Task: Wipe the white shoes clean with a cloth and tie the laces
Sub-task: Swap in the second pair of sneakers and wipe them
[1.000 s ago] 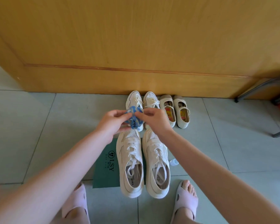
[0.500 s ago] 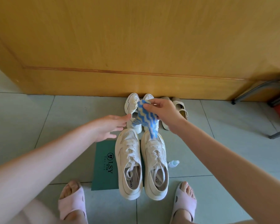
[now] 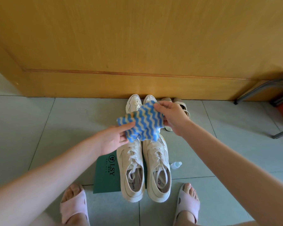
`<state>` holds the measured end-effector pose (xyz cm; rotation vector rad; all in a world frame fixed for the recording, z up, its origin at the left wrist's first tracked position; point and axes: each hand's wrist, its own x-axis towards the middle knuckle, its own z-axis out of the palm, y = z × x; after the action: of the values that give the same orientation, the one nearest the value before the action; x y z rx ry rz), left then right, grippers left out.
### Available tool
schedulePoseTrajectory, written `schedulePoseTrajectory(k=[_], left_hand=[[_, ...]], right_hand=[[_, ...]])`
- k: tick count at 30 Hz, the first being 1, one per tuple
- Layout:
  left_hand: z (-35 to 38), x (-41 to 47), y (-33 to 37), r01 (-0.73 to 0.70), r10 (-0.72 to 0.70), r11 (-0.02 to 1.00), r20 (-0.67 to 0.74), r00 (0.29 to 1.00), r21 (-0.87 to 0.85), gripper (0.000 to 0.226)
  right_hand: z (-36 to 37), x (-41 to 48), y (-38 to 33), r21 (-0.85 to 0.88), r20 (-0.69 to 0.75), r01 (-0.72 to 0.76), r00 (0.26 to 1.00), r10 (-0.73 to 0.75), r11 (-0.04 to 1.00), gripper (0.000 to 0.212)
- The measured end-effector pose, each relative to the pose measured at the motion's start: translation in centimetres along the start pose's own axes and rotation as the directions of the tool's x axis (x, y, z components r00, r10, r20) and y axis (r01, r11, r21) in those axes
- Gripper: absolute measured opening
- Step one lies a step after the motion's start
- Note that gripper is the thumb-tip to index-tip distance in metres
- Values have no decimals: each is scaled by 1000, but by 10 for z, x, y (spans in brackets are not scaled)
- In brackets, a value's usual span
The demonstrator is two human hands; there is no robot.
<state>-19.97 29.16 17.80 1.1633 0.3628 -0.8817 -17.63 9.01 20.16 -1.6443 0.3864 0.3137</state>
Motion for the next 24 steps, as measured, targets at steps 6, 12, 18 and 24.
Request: schedulePoseTrajectory(k=[6,12,18,24], left_hand=[[-2,5,2,-74,78,997,-146,986,27,29],[-4,5,6,-121,124,992,-240,963,27,19],[-2,6,8,-160,154,987,-244,957,-6,30],[3,4,12,-138,85,973,-265,960,-187,21]], right_hand=[[-15,3,14,-133,66,-129,988,139,983,42],[-22,-5,14,-113,221,-80,970,103,990,35],[-29,-6,20,-179,241,58,970,-13,982,35],[-34,-7,25,-83,277,20,961,4,996,35]])
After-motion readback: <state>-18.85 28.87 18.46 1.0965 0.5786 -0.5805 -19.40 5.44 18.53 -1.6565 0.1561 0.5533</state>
